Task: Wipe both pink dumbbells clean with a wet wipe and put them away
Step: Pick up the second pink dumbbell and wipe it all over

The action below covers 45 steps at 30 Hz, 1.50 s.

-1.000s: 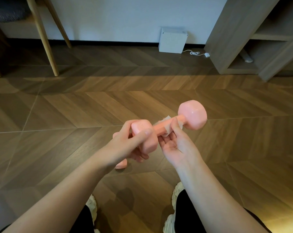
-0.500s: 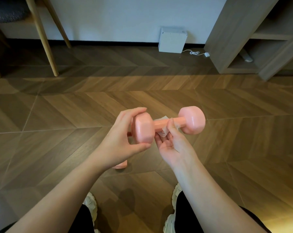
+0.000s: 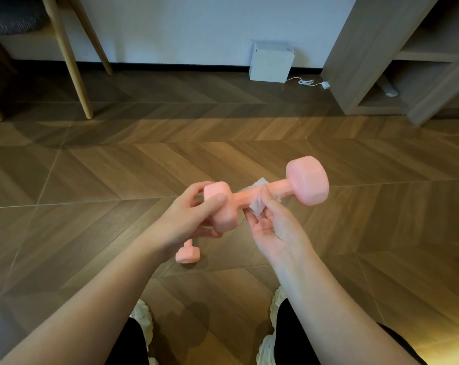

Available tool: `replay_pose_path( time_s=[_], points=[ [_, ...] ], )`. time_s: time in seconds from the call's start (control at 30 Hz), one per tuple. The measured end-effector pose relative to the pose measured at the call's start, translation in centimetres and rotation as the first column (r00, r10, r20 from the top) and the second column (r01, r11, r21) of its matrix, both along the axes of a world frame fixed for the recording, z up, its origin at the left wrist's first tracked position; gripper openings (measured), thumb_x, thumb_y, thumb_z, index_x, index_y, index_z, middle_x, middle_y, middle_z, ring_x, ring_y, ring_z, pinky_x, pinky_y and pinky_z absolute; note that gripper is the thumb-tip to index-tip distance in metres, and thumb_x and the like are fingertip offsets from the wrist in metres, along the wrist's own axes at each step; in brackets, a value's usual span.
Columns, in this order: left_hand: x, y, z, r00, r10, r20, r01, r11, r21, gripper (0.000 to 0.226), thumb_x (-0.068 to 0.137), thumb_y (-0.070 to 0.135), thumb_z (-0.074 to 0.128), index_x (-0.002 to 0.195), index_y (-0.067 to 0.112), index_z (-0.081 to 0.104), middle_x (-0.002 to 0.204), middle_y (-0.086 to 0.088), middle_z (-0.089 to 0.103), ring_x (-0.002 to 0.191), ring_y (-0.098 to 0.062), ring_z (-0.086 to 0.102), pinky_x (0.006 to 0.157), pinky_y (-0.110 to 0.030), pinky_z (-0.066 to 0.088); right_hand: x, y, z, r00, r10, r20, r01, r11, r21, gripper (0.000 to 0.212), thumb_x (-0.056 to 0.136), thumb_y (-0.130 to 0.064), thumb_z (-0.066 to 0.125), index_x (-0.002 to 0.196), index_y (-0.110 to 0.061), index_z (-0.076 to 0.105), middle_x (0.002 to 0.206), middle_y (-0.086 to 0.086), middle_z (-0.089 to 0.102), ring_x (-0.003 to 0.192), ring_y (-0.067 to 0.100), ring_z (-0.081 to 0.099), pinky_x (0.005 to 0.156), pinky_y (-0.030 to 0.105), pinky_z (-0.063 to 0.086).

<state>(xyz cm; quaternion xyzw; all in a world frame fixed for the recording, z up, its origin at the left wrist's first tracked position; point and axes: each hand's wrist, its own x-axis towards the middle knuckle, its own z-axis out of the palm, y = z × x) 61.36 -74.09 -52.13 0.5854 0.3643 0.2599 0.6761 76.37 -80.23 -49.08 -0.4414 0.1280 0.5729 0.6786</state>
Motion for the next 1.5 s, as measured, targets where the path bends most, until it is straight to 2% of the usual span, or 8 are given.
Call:
replay_pose_path(
  time_s=[0.13,0.3,0.43,0.63,0.8,1.03,1.27,1.5],
  points=[
    [-0.2,-0.3,0.6,0.992,0.072,-0.101,-0.018,0.889,0.458,0.075,0.069,0.024,0.086,0.129,0.039,0.045,0.134,0.010,0.049,0.122,-0.006,0.054,0.090,-0.019,0.051,0.1,0.2,0.2,0.999,-0.032,-0.029,0.031,0.999,-0.018,0.024,0.092,-0.007,0.063,0.116,-0.003,0.062,0.093,0.009,0.069,0.085,0.017,0.069,0.077,0.034,0.056],
    [0.1,0.3,0.9,0.997,0.041,0.061,-0.038,0.998,-0.057,0.053,0.079,0.050,0.076,0.122,0.034,0.050,0.114,-0.013,0.063,0.090,-0.017,0.068,0.068,-0.030,0.058,0.0,0.1,-0.3,0.998,-0.026,-0.052,0.026,1.000,-0.001,0.029,0.092,-0.006,0.064,0.121,-0.003,0.063,0.100,0.009,0.073,0.088,0.017,0.071,0.068,0.032,0.055],
    [-0.6,0.0,0.6,0.997,-0.028,-0.068,0.048,0.945,0.322,0.068,0.069,0.032,0.080,0.127,0.038,0.046,0.131,0.003,0.053,0.116,-0.010,0.059,0.090,-0.025,0.053,0.1,0.3,-0.7,0.999,-0.023,-0.041,0.023,1.000,0.012,0.028,0.092,-0.006,0.063,0.120,-0.002,0.061,0.070,0.004,0.071,0.067,0.012,0.072,0.073,0.033,0.055],
    [0.1,-0.3,0.5,0.999,0.026,-0.023,-0.028,0.996,-0.087,0.058,0.068,0.041,0.078,0.121,0.034,0.053,0.114,0.000,0.059,0.096,-0.013,0.064,0.068,-0.029,0.059,0.3,0.1,-1.0,0.997,0.066,0.042,-0.066,0.998,-0.002,0.025,0.093,-0.008,0.062,0.117,-0.003,0.063,0.102,0.011,0.073,0.088,0.017,0.072,0.070,0.031,0.055],
    [-0.1,-0.7,0.0,0.939,0.189,-0.287,-0.011,0.851,0.525,0.079,0.056,0.046,0.083,0.126,0.033,0.048,0.118,0.011,0.049,0.109,0.007,0.049,0.085,-0.013,0.045,1.0,0.3,-0.1,0.997,0.025,0.069,-0.024,1.000,-0.014,0.008,0.096,-0.001,0.056,0.093,-0.002,0.063,0.078,0.009,0.072,0.067,0.016,0.073,0.083,0.033,0.053],
    [-0.1,-1.1,-0.2,0.896,0.175,-0.408,0.136,0.766,0.628,0.088,0.055,0.061,0.068,0.132,0.025,0.046,0.123,0.007,0.041,0.112,0.019,0.036,0.086,-0.001,0.033,1.8,0.3,0.0,0.998,-0.022,0.058,0.022,1.000,-0.009,0.016,0.091,0.011,0.048,0.086,0.002,0.059,0.078,0.016,0.067,0.079,0.028,0.069,0.092,0.041,0.053],
    [0.3,-1.4,0.0,0.944,0.084,-0.318,-0.082,0.996,0.022,0.063,0.063,0.050,0.074,0.116,0.023,0.055,0.107,0.004,0.063,0.086,-0.005,0.064,0.062,-0.015,0.049,2.0,1.5,-2.0,0.976,0.130,0.175,-0.137,0.990,0.025,0.040,0.102,-0.013,0.050,0.102,0.027,0.049,0.100,0.018,0.072,0.078,0.025,0.075,0.084,0.039,0.056],
    [-0.2,-0.3,-4.9,0.987,0.033,-0.157,-0.102,0.882,-0.460,0.063,0.086,0.044,0.067,0.131,0.003,0.049,0.108,-0.015,0.058,0.079,-0.018,0.065,0.056,-0.027,0.054,1.5,3.9,-6.6,0.889,0.412,0.198,-0.381,0.907,-0.180,0.022,0.103,-0.010,0.047,0.108,0.006,0.060,0.062,0.011,0.070,0.069,0.022,0.073,0.079,0.037,0.054]
  ],
)
